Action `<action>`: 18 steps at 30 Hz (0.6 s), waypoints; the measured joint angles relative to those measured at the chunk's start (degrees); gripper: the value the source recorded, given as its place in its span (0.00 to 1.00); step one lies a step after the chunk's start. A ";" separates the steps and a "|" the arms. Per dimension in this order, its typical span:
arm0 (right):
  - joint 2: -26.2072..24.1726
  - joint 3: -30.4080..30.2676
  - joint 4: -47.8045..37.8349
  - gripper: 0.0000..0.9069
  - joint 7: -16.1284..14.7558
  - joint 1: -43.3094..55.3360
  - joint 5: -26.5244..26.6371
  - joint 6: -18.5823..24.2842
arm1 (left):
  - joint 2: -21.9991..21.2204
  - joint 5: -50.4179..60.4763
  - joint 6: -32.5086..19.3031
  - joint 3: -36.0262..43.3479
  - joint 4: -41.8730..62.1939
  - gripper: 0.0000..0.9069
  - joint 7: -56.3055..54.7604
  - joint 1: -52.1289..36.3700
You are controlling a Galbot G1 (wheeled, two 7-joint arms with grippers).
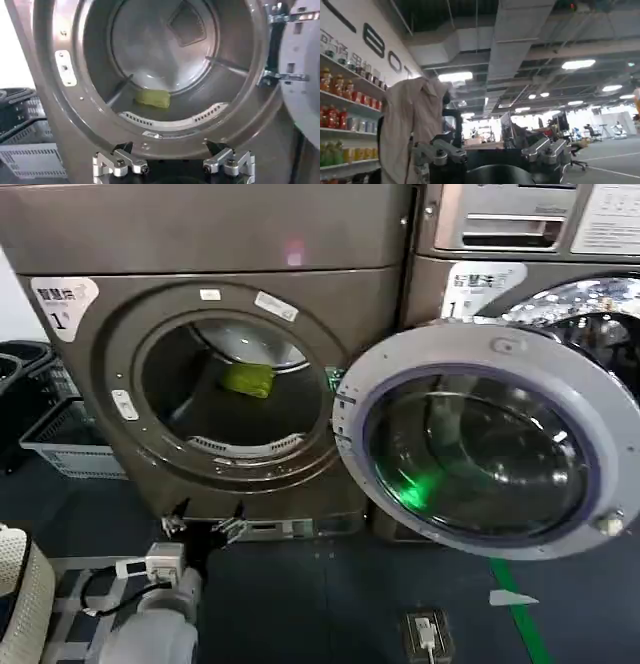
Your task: Grasp the clothes from the dryer.
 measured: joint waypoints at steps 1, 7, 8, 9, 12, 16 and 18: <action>0.00 0.06 0.00 1.00 0.01 -0.05 0.07 -0.02 | -0.06 0.05 0.00 0.02 0.00 1.00 0.02 0.01; 0.29 0.10 0.19 1.00 0.06 -0.01 0.31 -0.17 | -0.26 0.17 0.00 0.19 -0.14 1.00 0.26 -0.16; 0.33 0.09 0.19 1.00 0.06 -0.01 0.33 -0.18 | -0.26 0.23 0.00 0.23 -0.16 1.00 0.28 -0.14; 0.38 0.08 0.19 1.00 0.06 -0.02 0.35 -0.18 | -0.26 0.26 0.00 0.24 -0.23 1.00 0.29 -0.11; 0.48 0.19 0.21 1.00 0.06 -0.15 0.44 -0.19 | -0.03 0.43 0.00 0.18 -0.43 1.00 0.53 0.05; 0.48 0.48 0.21 1.00 0.06 -0.36 0.55 -0.27 | -0.05 0.62 0.00 0.19 -0.44 1.00 0.48 0.08; 0.48 0.49 0.21 1.00 0.06 -0.36 0.55 -0.30 | -0.06 0.75 0.00 0.23 -0.44 1.00 0.46 0.07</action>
